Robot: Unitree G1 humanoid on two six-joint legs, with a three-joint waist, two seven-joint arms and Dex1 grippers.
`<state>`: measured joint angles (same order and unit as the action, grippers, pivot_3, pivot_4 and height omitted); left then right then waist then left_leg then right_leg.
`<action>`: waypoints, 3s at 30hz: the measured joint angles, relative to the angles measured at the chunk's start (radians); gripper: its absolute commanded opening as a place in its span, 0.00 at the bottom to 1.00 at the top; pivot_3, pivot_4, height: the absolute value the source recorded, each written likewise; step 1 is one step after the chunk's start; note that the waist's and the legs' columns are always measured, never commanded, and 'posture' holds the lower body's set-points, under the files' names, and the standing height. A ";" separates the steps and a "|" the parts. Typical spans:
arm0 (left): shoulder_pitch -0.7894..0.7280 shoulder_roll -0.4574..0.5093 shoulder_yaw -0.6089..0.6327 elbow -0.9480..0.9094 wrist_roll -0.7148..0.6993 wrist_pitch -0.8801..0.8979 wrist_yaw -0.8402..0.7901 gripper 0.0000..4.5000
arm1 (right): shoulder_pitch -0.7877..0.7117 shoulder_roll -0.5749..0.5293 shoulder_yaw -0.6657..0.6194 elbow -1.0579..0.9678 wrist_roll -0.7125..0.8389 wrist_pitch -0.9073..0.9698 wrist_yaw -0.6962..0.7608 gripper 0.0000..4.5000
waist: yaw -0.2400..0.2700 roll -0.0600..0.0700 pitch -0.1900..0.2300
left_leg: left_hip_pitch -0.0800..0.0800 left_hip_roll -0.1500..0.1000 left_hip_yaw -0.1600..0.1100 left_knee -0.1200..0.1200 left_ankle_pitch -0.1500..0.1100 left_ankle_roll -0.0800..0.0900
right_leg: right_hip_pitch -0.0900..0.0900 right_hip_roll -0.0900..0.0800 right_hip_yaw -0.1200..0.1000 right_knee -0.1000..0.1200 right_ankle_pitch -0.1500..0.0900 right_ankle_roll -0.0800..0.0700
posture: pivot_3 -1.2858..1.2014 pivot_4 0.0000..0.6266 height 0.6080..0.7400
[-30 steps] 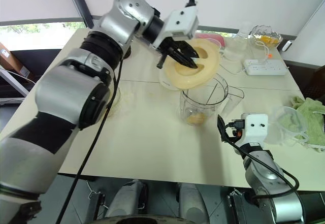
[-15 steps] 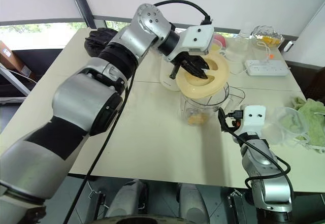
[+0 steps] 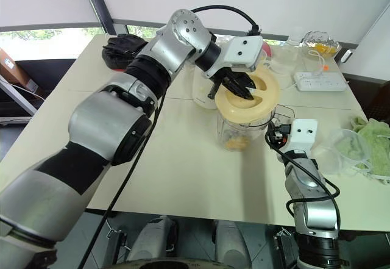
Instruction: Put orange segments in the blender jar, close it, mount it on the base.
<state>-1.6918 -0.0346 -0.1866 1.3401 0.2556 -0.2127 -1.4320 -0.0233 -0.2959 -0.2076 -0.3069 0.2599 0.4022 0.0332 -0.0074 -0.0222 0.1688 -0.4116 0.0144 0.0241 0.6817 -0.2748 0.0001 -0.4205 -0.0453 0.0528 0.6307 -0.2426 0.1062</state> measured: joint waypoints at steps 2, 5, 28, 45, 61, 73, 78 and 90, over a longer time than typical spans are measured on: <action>0.015 -0.014 -0.024 0.001 0.021 -0.001 0.009 0.05 | -0.010 0.006 0.002 0.000 -0.004 -0.008 0.001 0.21 | 0.000 0.001 0.000 | 0.000 -0.001 0.000 0.000 0.000 0.000 | 0.001 -0.001 0.000 0.000 0.000 0.000 | 0.52 0.24 1.00; 0.038 -0.025 -0.033 0.005 0.030 0.003 0.024 0.05 | -0.010 0.011 0.004 0.000 -0.006 -0.011 0.004 0.21 | -0.004 0.001 0.000 | 0.000 -0.001 0.000 0.000 0.000 0.000 | 0.001 -0.001 0.000 0.000 0.000 0.000 | 0.52 0.24 1.00; 0.109 -0.057 -0.027 -0.031 0.055 0.135 0.074 0.05 | 0.016 0.057 0.006 -0.032 -0.060 0.007 -0.017 0.21 | -0.003 0.001 -0.005 | 0.010 0.000 -0.002 0.001 0.000 0.000 | 0.013 -0.001 0.000 -0.002 -0.001 0.000 | 0.52 0.24 1.00; 0.183 -0.088 -0.026 -0.069 0.027 0.204 0.168 0.05 | 0.067 0.083 -0.001 -0.091 -0.076 0.082 -0.085 0.21 | 0.002 0.000 -0.031 | 0.021 -0.003 -0.005 0.000 -0.007 0.010 | 0.029 -0.014 -0.002 -0.020 -0.003 0.003 | 0.52 0.24 1.00; 0.195 -0.066 -0.001 -0.068 -0.013 0.228 0.224 0.72 | 0.049 0.082 0.000 -0.091 -0.080 0.087 -0.067 0.21 | -0.004 0.000 -0.030 | 0.018 -0.004 -0.004 -0.005 -0.008 0.012 | 0.026 -0.016 -0.003 -0.019 -0.004 0.005 | 0.52 0.24 1.00; 0.183 -0.025 0.097 -0.026 -0.129 0.274 0.056 0.72 | 0.016 0.073 0.001 -0.092 -0.091 0.070 -0.018 0.21 | -0.009 0.006 -0.021 | 0.002 -0.004 -0.002 -0.006 -0.008 0.013 | 0.008 -0.010 -0.002 -0.016 -0.004 0.005 | 0.52 0.24 1.00; 0.159 0.011 0.169 -0.023 -0.188 0.298 0.051 0.72 | 0.002 0.073 -0.004 -0.082 -0.092 0.057 -0.006 0.21 | -0.009 0.007 -0.009 | 0.001 -0.003 -0.003 -0.005 -0.008 0.013 | 0.005 -0.005 -0.001 -0.014 -0.004 0.005 | 0.52 0.24 1.00; 0.080 0.057 0.580 -0.046 -0.589 0.498 0.286 0.72 | -0.034 0.071 -0.005 -0.040 -0.095 0.039 0.027 0.21 | -0.015 0.007 -0.003 | 0.001 -0.001 -0.003 -0.005 -0.008 0.013 | 0.001 -0.002 0.000 -0.005 -0.002 0.010 | 0.52 0.24 1.00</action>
<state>-1.6118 0.0225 0.3931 1.2945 -0.3329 0.2855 -1.1460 -0.0573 -0.2249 -0.2127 -0.3469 0.1648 0.4408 0.0600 -0.0227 -0.0155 0.1659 -0.4105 0.0130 0.0213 0.6766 -0.2832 0.0132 -0.4197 -0.0469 0.0531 0.6255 -0.2442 0.1158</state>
